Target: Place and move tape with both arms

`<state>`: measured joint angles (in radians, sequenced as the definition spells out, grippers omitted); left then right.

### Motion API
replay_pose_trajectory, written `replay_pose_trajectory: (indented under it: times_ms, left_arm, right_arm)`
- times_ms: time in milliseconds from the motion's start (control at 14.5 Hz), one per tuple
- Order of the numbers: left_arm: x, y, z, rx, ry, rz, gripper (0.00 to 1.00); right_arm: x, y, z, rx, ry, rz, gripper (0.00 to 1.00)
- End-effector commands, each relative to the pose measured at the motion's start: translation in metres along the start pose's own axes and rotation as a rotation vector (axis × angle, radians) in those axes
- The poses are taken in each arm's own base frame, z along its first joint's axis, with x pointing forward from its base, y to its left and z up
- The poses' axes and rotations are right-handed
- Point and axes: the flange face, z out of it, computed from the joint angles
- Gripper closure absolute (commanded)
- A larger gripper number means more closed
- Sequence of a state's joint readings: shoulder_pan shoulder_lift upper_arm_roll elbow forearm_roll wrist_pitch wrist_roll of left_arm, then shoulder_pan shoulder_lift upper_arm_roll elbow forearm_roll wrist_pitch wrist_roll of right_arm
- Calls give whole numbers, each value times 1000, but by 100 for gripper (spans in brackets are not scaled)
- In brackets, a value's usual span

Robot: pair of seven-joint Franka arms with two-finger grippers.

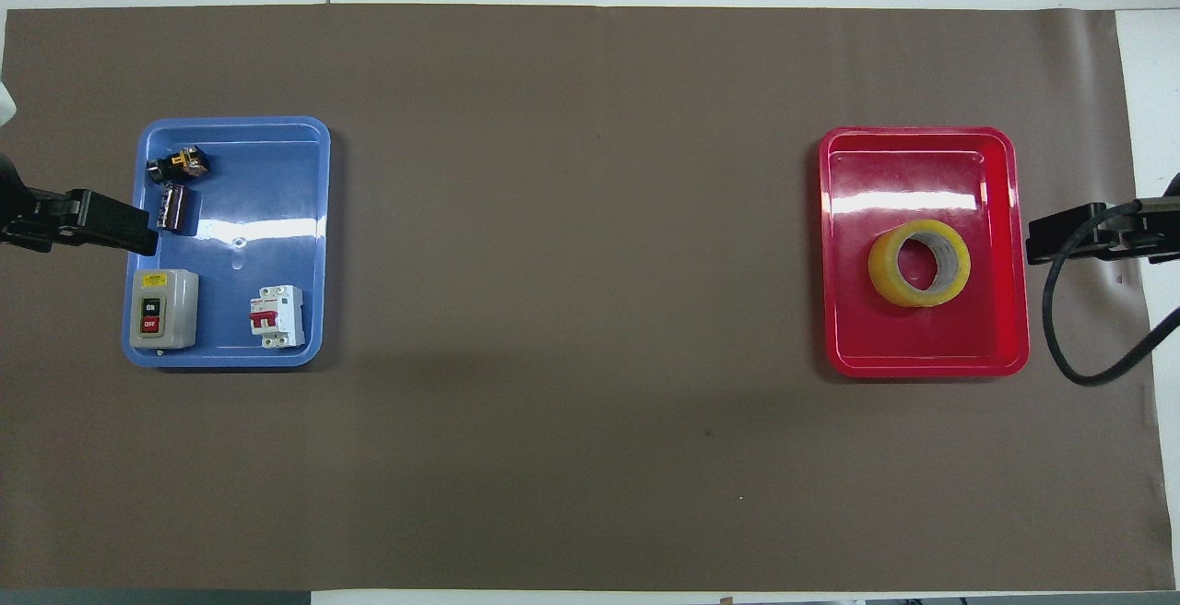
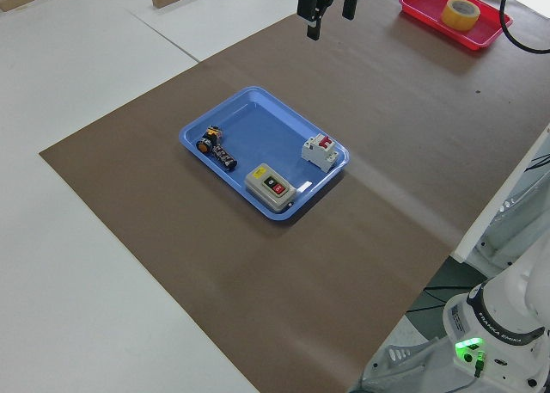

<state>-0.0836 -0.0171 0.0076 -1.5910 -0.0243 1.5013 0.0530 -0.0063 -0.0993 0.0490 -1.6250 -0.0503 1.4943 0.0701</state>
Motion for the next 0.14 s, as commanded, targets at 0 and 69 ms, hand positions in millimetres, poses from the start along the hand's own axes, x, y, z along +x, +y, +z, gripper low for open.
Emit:
replay_pose_trajectory:
  times_ms: [0, 69]
  left_arm:
    - [-7, -3, -4, 14, 12, -10, 0]
    - [-7, -3, -4, 14, 14, -10, 0]
  right_arm:
    - [-7, 3, -1, 13, -2, -13, 0]
    - [-7, 2, -1, 12, -3, -16, 0]
